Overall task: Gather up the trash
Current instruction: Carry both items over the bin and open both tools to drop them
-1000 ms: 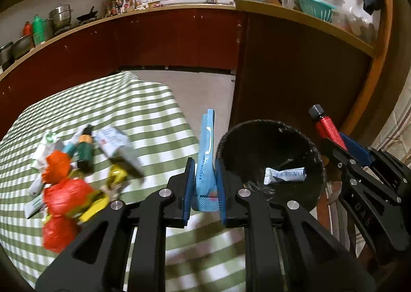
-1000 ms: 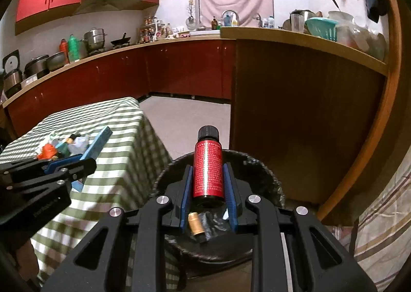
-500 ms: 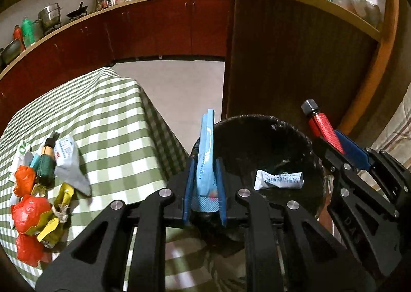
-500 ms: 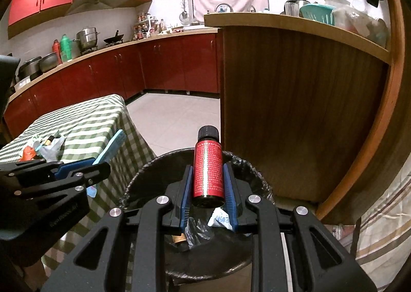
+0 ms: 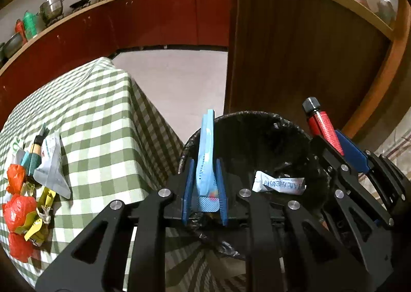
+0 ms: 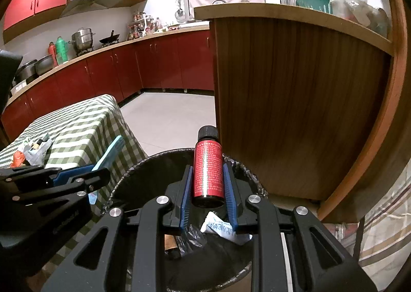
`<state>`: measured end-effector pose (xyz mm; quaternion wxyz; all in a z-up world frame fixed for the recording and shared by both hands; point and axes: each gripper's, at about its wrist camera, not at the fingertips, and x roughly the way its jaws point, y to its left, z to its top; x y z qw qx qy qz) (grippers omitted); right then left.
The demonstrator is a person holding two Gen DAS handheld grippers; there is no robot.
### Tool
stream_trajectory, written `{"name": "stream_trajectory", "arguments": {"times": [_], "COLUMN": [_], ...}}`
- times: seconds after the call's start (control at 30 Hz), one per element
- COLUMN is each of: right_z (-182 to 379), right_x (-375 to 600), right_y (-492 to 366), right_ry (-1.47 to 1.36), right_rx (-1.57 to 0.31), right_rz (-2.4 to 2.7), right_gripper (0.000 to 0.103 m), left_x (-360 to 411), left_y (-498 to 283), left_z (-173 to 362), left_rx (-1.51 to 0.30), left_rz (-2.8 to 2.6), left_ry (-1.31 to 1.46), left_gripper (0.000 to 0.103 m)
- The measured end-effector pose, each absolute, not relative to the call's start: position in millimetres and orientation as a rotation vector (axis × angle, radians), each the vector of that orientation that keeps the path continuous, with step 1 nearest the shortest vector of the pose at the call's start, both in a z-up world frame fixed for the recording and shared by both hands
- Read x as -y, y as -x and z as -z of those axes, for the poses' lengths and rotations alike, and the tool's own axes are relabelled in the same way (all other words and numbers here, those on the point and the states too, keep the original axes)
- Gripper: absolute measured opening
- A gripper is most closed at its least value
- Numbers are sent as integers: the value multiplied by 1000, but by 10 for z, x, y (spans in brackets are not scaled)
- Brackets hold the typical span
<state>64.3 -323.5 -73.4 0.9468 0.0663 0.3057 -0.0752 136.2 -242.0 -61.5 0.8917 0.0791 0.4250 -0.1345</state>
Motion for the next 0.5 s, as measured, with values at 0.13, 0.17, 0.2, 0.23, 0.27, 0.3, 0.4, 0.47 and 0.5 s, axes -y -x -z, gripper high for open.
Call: {"name": "stream_trajectory", "arguments": {"times": [0.13, 0.17, 0.2, 0.23, 0.27, 0.3, 0.4, 0.47, 0.5], "right_z": [759, 752, 747, 740, 733, 724, 698, 682, 674], "right_x": [3260, 3258, 3259, 3263, 3264, 3263, 3255, 3244, 3233], "right_y": [-670, -678, -676, -670, -673, -663, -632, -608, -597], "right_ry": [-141, -139, -141, -143, -142, -141, -142, -139, -137], "right_rx": [-630, -630, -630, -629, -629, -627, -624, -622, -621], "right_rz": [157, 159, 160, 162, 163, 167, 173, 177, 179], "right_gripper": [28, 30, 31, 31, 32, 33, 38, 41, 43], "left_x": [2386, 2383, 2377, 2362, 2358, 2359, 2341, 2318, 2304], "left_y": [-1418, -1426, -1435, -1437, -1437, -1438, -1441, -1440, -1435], "left_z": [637, 643, 648, 639, 635, 632, 624, 620, 611], "left_rx": [-902, -905, -907, -907, -905, -903, -904, -904, -902], "left_rz": [265, 263, 260, 258, 259, 258, 257, 251, 249], "left_ry": [-142, -138, -132, -127, -121, -119, -111, -107, -106], "left_gripper": [21, 31, 41, 43, 43, 44, 48, 51, 51]}}
